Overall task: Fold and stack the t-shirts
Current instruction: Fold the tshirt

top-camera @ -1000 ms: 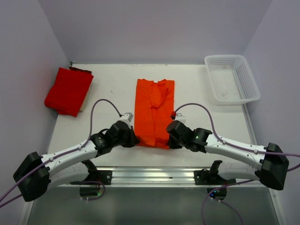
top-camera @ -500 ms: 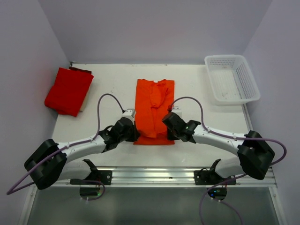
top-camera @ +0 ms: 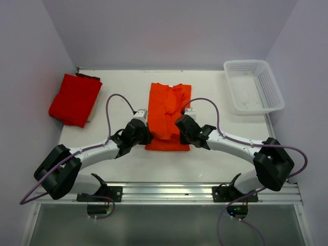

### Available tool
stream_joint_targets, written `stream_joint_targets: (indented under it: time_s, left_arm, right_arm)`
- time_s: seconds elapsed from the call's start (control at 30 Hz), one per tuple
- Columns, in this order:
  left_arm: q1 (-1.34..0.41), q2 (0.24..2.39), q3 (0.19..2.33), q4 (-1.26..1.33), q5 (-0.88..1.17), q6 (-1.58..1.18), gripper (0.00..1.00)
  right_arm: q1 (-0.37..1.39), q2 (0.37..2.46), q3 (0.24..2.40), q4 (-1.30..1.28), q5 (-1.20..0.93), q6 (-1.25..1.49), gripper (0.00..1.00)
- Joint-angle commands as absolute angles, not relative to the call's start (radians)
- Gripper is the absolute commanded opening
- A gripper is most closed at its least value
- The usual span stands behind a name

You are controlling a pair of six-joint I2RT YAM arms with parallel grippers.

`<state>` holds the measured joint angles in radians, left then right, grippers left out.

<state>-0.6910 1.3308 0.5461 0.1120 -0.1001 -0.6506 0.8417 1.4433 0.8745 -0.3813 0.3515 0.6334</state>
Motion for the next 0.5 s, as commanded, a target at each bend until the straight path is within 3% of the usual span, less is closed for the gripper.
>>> stream_joint_targets:
  time_s: [0.0,0.4,0.47]
  left_arm:
    - [-0.669,1.365,0.636,0.176,-0.092,-0.603,0.0]
    - [-0.559,1.615,0.889,0.156,-0.038,-0.535,0.0]
    - [-0.513,1.702,0.958,0.149,-0.083,-0.526,0.41]
  right_arm:
    - [0.818,1.482,0.951,-0.35,0.41,0.597,0.0]
    - [0.671,1.649,1.149,-0.351,0.44,0.569,0.0]
    - [0.622,1.739,1.245,-0.359,0.468,0.58,0.33]
